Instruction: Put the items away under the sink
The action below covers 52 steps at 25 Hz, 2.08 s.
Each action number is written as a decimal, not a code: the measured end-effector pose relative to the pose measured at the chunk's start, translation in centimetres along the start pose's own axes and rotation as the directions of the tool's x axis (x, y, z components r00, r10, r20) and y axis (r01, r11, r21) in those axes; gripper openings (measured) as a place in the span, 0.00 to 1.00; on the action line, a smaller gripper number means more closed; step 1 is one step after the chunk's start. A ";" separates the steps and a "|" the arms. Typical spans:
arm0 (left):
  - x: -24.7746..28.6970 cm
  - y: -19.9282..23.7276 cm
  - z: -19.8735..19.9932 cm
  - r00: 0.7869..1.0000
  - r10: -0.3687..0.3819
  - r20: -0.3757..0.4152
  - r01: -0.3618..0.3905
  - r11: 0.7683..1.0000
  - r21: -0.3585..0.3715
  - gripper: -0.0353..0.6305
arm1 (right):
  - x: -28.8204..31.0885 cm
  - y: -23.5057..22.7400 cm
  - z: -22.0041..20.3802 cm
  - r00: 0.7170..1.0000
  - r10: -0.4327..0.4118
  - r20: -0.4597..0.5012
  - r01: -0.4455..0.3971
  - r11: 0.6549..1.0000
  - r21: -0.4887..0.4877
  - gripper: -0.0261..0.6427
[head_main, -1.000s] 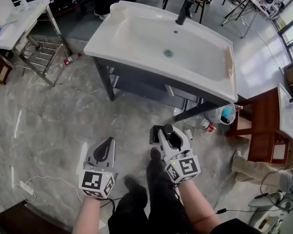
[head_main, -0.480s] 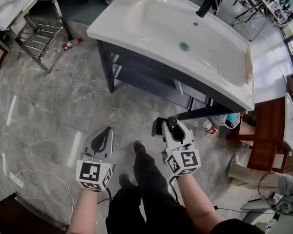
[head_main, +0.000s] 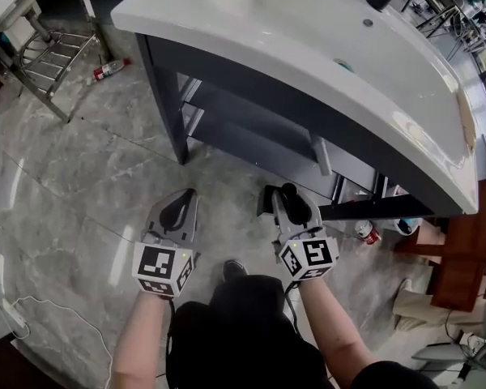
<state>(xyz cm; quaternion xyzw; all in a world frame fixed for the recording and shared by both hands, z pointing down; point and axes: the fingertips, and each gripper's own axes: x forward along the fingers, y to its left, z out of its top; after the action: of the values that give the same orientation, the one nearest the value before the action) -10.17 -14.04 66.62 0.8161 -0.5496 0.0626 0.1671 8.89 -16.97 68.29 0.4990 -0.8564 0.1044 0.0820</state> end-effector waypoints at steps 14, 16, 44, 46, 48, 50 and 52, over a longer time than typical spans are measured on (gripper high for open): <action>10.3 5.5 -9.0 0.996 -0.010 0.084 0.007 0.999 0.039 0.07 | 10.3 -7.9 -12.4 0.998 -0.045 0.044 0.045 0.999 0.004 0.18; 11.1 5.7 -9.4 0.995 -0.021 0.099 0.016 0.999 0.050 0.07 | 11.4 -8.8 -12.9 0.997 -0.050 0.060 0.051 0.998 -0.020 0.18; 17.0 6.7 -9.3 0.996 -0.051 0.079 0.049 0.998 0.030 0.07 | 19.5 -14.8 -14.3 0.979 -0.175 0.100 0.179 0.983 -0.034 0.19; 16.8 6.4 -9.3 0.995 -0.063 0.076 0.060 0.997 0.042 0.07 | 19.5 -14.9 -14.5 0.983 -0.166 0.083 0.168 0.986 -0.015 0.26; 16.6 6.3 -9.2 0.995 -0.067 0.077 0.063 0.997 0.048 0.07 | 19.4 -14.5 -15.0 0.987 -0.150 0.055 0.152 0.988 -0.017 0.40; 16.2 6.2 -9.1 0.994 -0.068 0.083 0.064 0.997 0.049 0.07 | 18.8 -14.0 -15.7 0.990 -0.136 0.031 0.138 0.989 -0.045 0.42; 15.7 5.8 -8.6 0.994 -0.072 0.087 0.067 0.996 0.063 0.07 | 17.7 -13.7 -16.0 0.989 -0.143 0.023 0.144 0.987 -0.071 0.42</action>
<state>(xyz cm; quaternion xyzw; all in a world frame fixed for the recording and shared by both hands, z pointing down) -8.70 -26.82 80.29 0.8415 -0.5255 0.0366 0.1200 12.71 -34.19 89.43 0.5571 -0.8220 0.0626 0.0996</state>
